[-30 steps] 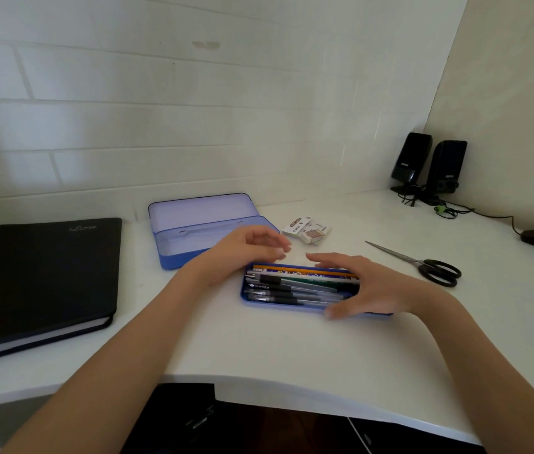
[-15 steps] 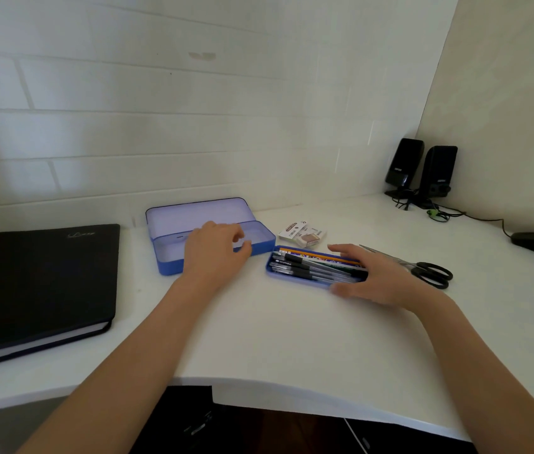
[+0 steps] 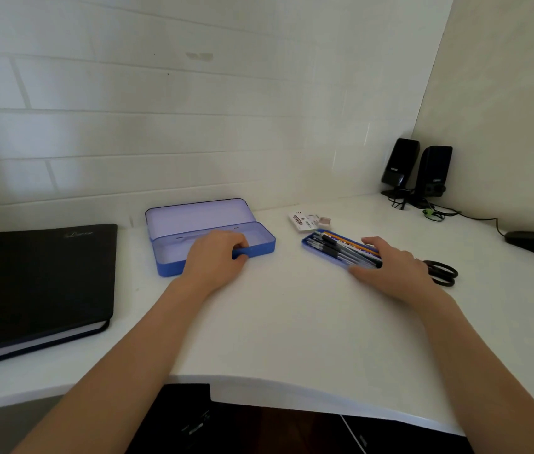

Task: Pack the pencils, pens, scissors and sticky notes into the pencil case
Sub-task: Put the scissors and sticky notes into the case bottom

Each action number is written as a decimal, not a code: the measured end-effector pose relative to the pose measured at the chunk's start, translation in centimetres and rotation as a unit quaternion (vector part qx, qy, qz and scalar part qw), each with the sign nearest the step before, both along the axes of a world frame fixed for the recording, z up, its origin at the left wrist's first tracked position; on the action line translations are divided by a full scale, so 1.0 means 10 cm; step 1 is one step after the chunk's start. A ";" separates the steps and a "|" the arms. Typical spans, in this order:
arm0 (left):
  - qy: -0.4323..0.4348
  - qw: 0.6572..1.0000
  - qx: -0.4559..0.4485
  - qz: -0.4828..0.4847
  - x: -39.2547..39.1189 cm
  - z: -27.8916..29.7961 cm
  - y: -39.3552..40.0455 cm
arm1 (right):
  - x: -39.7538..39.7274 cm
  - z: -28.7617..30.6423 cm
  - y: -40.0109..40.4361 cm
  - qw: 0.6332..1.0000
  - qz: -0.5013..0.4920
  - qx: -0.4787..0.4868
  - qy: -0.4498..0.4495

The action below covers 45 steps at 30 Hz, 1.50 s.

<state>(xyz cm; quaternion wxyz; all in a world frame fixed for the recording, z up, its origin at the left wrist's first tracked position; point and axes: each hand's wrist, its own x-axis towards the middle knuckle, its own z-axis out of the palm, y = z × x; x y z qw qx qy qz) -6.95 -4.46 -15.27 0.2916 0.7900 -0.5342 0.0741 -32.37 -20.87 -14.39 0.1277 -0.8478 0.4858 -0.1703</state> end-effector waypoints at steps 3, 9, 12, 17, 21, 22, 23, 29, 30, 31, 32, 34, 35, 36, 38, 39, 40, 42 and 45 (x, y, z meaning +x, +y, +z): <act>0.011 1.000 0.010 -0.017 -0.06 0.01 0.01 | 0.01 -0.02 0.01 1.000 -0.016 -0.013 0.008; 0.030 0.996 0.015 -0.079 -0.20 0.06 0.05 | 0.05 -0.05 0.00 0.998 -0.052 -0.031 0.032; 0.042 0.993 0.024 -0.111 -0.27 0.08 0.06 | 0.06 -0.06 0.00 0.996 -0.068 -0.033 0.045; 0.068 0.984 0.024 -0.160 -0.41 0.09 0.05 | 0.07 -0.08 -0.01 0.996 -0.066 -0.028 0.048; 0.173 0.970 0.027 -0.171 -0.38 0.14 0.02 | 0.16 -0.06 0.05 0.998 -0.050 -0.041 0.024; 0.219 0.962 0.016 -0.163 -0.34 0.18 0.02 | 0.20 -0.04 0.07 0.998 -0.043 -0.050 0.018; 0.270 0.950 -0.007 -0.155 -0.31 0.22 0.01 | 0.25 -0.01 0.08 0.997 -0.034 -0.060 0.016; 0.311 0.931 -0.192 -0.009 0.10 0.38 -0.02 | 0.62 0.25 -0.10 0.996 0.007 -0.078 0.041; 0.306 0.934 -0.186 0.001 0.19 0.37 -0.02 | 0.70 0.29 -0.15 0.996 0.012 -0.075 0.049; 0.305 0.937 -0.172 0.004 0.27 0.34 0.00 | 0.78 0.32 -0.20 0.996 0.017 -0.071 0.056; 0.302 0.941 -0.154 0.010 0.34 0.29 0.00 | 0.87 0.35 -0.25 0.996 0.019 -0.065 0.061; 0.285 0.949 -0.131 0.036 0.45 0.18 0.01 | 1.04 0.37 -0.34 0.995 0.016 -0.056 0.080; 0.275 0.952 -0.128 0.047 0.49 0.14 -0.01 | 1.11 0.36 -0.37 0.994 0.012 -0.049 0.093; 0.271 0.953 -0.127 0.055 0.52 0.10 -0.03 | 1.17 0.35 -0.40 0.993 0.009 -0.039 0.107; 0.275 0.952 -0.123 0.063 0.57 0.07 -0.06 | 1.26 0.30 -0.45 0.992 0.004 -0.014 0.124; 0.284 0.949 -0.117 0.065 0.58 0.05 -0.07 | 1.27 0.28 -0.47 0.993 0.000 -0.004 0.120; 0.295 0.947 -0.112 0.063 0.59 0.04 -0.09 | 1.26 0.26 -0.49 0.994 -0.005 -0.004 0.110; 0.312 0.942 -0.109 0.051 0.61 0.01 -0.12 | 1.16 0.22 -0.56 0.995 -0.026 -0.026 0.088; 0.302 0.947 -0.110 0.031 0.58 -0.01 -0.14 | 0.84 0.17 -0.76 0.997 -0.067 -0.010 0.031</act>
